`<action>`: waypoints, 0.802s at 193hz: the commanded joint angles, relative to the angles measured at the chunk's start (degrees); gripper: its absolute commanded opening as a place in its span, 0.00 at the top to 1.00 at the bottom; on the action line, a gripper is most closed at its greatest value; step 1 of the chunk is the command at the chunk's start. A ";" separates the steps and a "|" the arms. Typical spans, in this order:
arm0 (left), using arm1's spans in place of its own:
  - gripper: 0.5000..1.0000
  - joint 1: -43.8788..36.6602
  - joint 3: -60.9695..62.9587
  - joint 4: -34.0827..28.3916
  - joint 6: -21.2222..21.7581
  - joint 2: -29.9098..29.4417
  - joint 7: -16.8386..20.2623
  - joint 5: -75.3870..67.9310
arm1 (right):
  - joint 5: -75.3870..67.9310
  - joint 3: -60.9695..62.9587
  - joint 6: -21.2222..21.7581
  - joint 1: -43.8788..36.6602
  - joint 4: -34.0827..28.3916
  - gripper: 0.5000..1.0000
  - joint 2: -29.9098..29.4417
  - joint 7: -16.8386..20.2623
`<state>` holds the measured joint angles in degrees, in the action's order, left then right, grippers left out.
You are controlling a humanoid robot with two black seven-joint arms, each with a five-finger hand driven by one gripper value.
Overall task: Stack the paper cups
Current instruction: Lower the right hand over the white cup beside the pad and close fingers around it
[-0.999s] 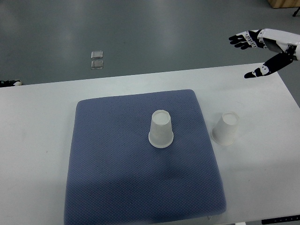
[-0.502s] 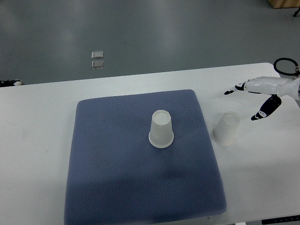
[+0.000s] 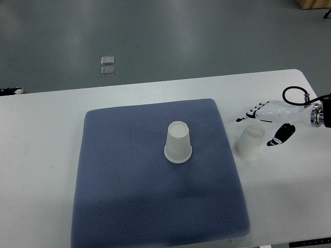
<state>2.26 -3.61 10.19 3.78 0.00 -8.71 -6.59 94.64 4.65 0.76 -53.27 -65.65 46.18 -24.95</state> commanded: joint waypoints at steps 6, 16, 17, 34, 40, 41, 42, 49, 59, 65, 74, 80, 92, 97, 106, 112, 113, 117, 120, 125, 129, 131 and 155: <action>0.00 0.03 0.01 0.00 0.00 0.00 0.01 0.00 | 0.01 -0.16 -0.15 0.54 0.17 0.18 -0.65 -0.01; 0.00 0.03 0.01 0.00 0.00 0.00 0.01 0.00 | 0.01 -0.16 -0.15 0.80 0.17 0.18 -0.65 -0.01; 0.00 0.03 0.01 0.00 0.00 0.00 0.01 0.00 | 0.01 -0.16 -0.15 0.80 0.17 0.18 -0.65 -0.01; 0.00 0.03 0.01 0.00 0.00 0.00 0.01 0.00 | 0.01 -0.16 -0.15 1.24 0.17 0.18 -1.00 -0.01; 0.00 0.03 0.01 0.00 0.00 0.00 0.01 0.00 | 0.01 -0.16 -0.15 1.24 0.26 0.19 -1.18 -0.01; 0.00 0.03 0.01 0.00 0.00 0.00 0.01 0.00 | 0.01 -0.16 -0.15 1.24 0.26 0.19 -1.18 -0.01; 0.00 0.03 0.01 0.00 0.00 0.00 0.01 0.00 | 0.01 -0.16 -0.15 1.24 0.26 0.19 -1.18 -0.01; 0.00 -0.06 0.01 0.00 0.00 0.00 0.01 0.00 | 0.01 -0.16 -0.15 1.24 0.35 0.19 -1.36 -0.01; 0.00 0.02 0.01 0.00 0.00 0.00 0.01 0.00 | -0.07 -0.16 -0.15 1.33 0.79 0.19 -1.53 -0.01; 0.00 -0.06 0.01 0.00 0.00 0.00 0.01 0.00 | -0.07 -0.16 -0.24 1.33 0.88 0.20 -1.62 -0.01; 0.00 0.03 0.01 0.00 0.00 0.00 0.01 0.00 | -0.07 -0.16 -0.24 1.33 1.14 0.21 -1.97 -0.09; 0.00 -0.06 -0.08 0.00 0.00 0.00 0.01 0.00 | -0.07 -0.16 -0.24 1.33 1.32 0.22 -2.06 -0.09; 0.00 -0.06 0.01 0.00 0.00 0.00 0.01 0.00 | -0.07 -0.16 -0.24 1.33 1.49 0.24 -2.32 -0.09; 0.00 0.02 0.01 0.00 0.00 0.00 0.01 0.00 | -0.07 -0.16 -0.24 1.24 1.58 0.26 -2.41 -0.09; 0.00 0.03 0.01 0.00 0.00 0.00 0.01 0.00 | -0.07 -0.16 -0.15 1.24 1.84 0.26 -2.68 -0.09; 0.00 0.03 0.01 0.00 -0.09 0.00 0.01 0.00 | -0.07 -0.16 -0.15 1.24 1.93 0.28 -3.03 -0.09; 0.00 0.03 0.01 0.00 0.00 0.00 0.01 0.00 | -0.07 -0.16 -0.15 1.24 1.93 0.28 -3.11 -0.09; 0.00 -0.06 0.01 0.00 0.00 0.00 0.01 0.00 | -0.07 -0.16 -0.15 1.24 2.02 0.31 -3.12 -0.09; 0.00 0.03 0.01 0.00 0.00 0.00 0.01 0.00 | -0.07 -0.16 -0.15 1.24 2.02 0.32 -3.20 -0.09; 0.00 0.03 0.01 0.00 0.00 0.00 0.01 0.00 | 0.01 -0.16 -0.15 1.24 2.28 0.36 -3.20 -0.09; 0.00 0.03 0.01 0.00 0.00 0.00 0.01 0.00 | 0.01 -0.16 -0.06 1.24 2.28 0.39 -3.20 -0.09; 0.00 0.03 0.01 0.00 0.00 0.00 0.01 0.00 | 0.01 -0.25 -0.06 1.24 2.37 0.41 -3.20 -0.09; 0.00 -0.06 0.01 0.00 0.00 0.00 0.01 0.00 | 0.01 -0.25 -0.06 1.33 2.99 0.55 -3.20 -0.18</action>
<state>2.27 -3.61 10.20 3.78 0.00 -8.71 -6.59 94.61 4.43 0.68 -52.03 -63.15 42.99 -25.05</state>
